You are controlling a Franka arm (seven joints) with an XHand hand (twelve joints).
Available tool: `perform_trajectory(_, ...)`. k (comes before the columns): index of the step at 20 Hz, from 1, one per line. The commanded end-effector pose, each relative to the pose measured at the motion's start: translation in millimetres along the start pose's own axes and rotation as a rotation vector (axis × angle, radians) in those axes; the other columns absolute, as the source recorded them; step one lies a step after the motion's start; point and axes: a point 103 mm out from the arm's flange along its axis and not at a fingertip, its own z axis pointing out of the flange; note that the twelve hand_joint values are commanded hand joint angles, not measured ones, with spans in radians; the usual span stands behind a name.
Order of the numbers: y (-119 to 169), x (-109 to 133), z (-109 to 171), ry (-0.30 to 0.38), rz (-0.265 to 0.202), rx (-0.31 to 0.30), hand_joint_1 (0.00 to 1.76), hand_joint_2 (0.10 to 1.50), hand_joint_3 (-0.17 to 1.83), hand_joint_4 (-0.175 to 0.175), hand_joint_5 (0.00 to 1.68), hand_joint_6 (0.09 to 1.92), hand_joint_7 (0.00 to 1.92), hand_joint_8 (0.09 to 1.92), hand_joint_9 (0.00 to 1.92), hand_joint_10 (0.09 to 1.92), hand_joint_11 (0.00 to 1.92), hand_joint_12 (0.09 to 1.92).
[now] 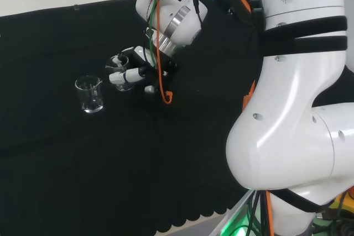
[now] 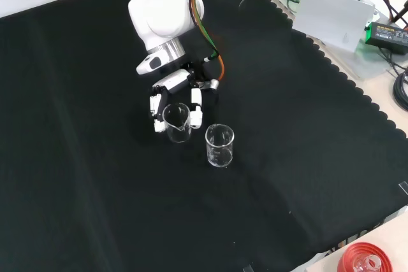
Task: Place the beaker back on the table.
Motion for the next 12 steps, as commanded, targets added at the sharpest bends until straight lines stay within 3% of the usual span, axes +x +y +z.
perform_trajectory(1, -0.6, -3.2, 2.9, -0.013, 0.0, -0.002, 1.29, 1.11, -0.17, -0.175, 1.13, 0.79, 1.18, 0.77, 1.29, 0.84, 1.05, 0.88)
perform_trajectory(12, -5.7, -8.2, 2.9, -0.042, 0.006, 0.004, 1.29, 1.11, -0.17, -0.175, 1.13, 0.78, 1.18, 0.77, 1.29, 0.84, 1.05, 0.88)
